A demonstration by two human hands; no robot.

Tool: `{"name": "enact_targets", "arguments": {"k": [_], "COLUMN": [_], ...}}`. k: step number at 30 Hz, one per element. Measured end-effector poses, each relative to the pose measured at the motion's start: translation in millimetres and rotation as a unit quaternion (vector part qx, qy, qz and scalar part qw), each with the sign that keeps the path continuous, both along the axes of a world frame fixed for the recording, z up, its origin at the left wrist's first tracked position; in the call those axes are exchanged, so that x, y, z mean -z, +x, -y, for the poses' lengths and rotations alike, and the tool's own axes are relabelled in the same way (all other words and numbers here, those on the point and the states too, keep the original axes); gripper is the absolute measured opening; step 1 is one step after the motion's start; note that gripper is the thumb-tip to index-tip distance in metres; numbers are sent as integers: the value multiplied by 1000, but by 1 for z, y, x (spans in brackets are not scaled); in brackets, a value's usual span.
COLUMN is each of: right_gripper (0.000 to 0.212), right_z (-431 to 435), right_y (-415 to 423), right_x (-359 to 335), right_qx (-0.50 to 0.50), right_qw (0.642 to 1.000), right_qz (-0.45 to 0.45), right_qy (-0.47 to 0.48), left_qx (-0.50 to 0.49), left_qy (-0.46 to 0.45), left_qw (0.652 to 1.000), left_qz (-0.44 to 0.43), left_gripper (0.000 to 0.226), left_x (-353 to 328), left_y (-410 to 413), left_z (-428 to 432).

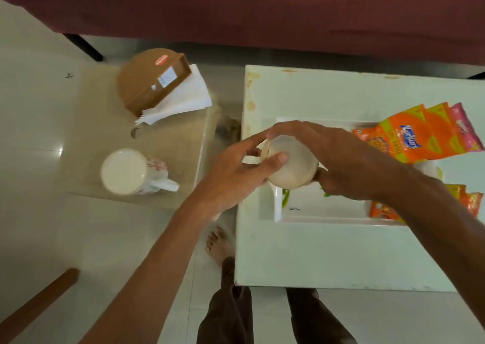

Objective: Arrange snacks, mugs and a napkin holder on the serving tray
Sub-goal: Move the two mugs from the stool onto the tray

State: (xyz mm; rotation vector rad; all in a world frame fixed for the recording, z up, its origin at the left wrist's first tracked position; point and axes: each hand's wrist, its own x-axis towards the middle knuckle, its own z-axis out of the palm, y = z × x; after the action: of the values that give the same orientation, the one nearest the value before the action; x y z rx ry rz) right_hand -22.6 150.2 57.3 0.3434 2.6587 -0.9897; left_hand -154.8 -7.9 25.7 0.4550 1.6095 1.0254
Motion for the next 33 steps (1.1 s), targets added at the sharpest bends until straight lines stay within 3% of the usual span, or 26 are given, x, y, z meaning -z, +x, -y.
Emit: {"name": "enact_targets", "arguments": {"k": [3, 5, 7, 8, 10, 11, 13, 15, 18, 22, 33], "right_gripper": [105, 91, 70, 58, 29, 19, 20, 26, 36, 34, 38], "right_z": [-2, 7, 20, 27, 41, 43, 37, 26, 7, -12, -54], "right_y": [33, 54, 74, 79, 80, 79, 78, 80, 87, 93, 104], "right_x": [6, 15, 23, 26, 32, 35, 43, 53, 67, 83, 105], "right_qx": [61, 215, 452, 542, 617, 631, 649, 647, 617, 620, 592], "right_qw": [997, 970, 884, 832, 732, 690, 657, 680, 737, 735, 756], "right_qz": [-16, -61, -107, -111, -87, -84, -90, -88, -73, -64, -27], "right_qy": [52, 96, 44, -44, -274, -345, -372, -334, -266, -268, -276], "left_qx": [-56, -127, -193, -212, -219, -215, -206, -195, -174, -147, -138], "left_qy": [-1, -10, -17, -17, -8, -5, -10, -27, -39, -57, -40], "left_qw": [998, 989, 976, 971, 970, 971, 975, 978, 984, 986, 989], "left_qz": [41, 72, 102, 106, 104, 102, 87, 63, 8, -62, -21], "left_gripper": [57, 51, 46, 43, 40, 40, 47, 53, 42, 34, 31], "left_x": [10, 18, 24, 26, 31, 32, 36, 40, 48, 52, 67], "left_y": [33, 54, 76, 86, 105, 115, 129, 138, 141, 136, 142], "left_z": [-15, -25, -37, -43, -55, -62, -73, -83, -98, -121, -143]}}
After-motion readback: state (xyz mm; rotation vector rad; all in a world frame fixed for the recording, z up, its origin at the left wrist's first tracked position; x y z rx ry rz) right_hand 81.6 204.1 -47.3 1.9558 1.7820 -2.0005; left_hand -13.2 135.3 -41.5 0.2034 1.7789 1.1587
